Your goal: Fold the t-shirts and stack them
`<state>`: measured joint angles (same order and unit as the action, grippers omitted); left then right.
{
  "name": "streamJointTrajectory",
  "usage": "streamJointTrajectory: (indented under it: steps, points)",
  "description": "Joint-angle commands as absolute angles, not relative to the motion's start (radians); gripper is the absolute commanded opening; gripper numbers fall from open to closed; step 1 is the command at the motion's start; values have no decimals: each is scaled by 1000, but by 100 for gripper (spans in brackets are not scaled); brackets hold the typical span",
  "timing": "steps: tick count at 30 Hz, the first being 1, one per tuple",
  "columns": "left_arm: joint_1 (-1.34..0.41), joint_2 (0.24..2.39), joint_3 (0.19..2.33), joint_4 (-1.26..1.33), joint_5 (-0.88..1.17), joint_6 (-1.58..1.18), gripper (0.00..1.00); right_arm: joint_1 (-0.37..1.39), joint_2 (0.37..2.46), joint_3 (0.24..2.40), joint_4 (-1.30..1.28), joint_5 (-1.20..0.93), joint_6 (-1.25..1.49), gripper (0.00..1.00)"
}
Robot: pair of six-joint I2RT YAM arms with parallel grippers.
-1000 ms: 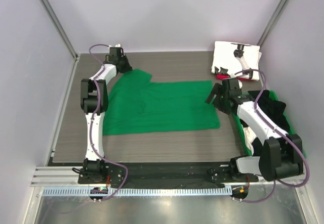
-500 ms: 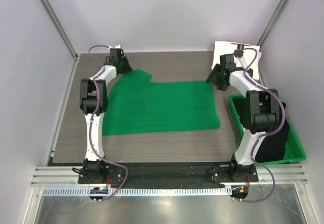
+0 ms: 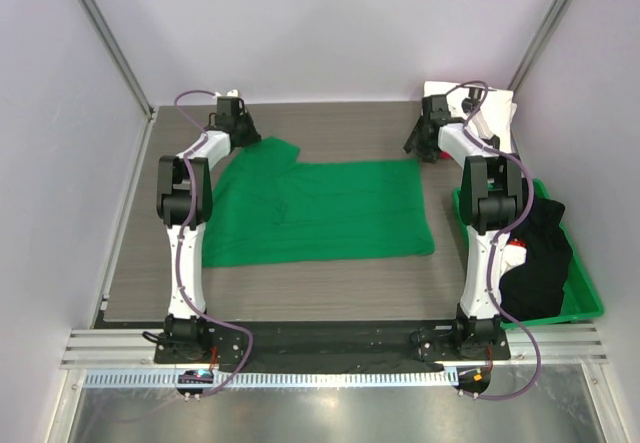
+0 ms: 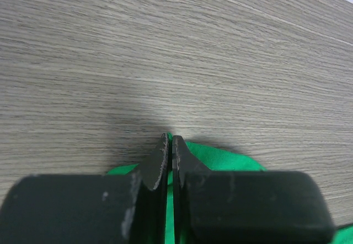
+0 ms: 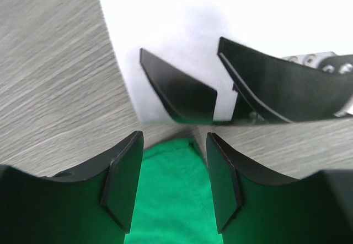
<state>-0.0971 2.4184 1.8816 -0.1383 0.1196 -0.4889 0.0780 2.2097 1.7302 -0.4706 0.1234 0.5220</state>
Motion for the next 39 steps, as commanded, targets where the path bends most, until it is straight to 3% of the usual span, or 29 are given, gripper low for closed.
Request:
streamJointTrajectory:
  steps: [1, 7, 18, 23, 39]
  points:
    - [-100, 2385, 1861, -167, 87, -472, 0, 86, 2226, 1784, -494, 178, 494, 55]
    - [-100, 2388, 1862, -167, 87, -472, 0, 92, 2235, 1764, -491, 173, 506, 50]
    - [-101, 2388, 1864, -166, 87, -474, 0, 103, 2197, 1678, -451, 164, 517, 31]
    - [-100, 2394, 1871, -169, 86, -472, 0, 104, 2207, 1686, -449, 147, 509, 1]
    - [-43, 2215, 1934, -327, 147, -537, 0, 144, 2039, 1789, -531, 22, 436, 1]
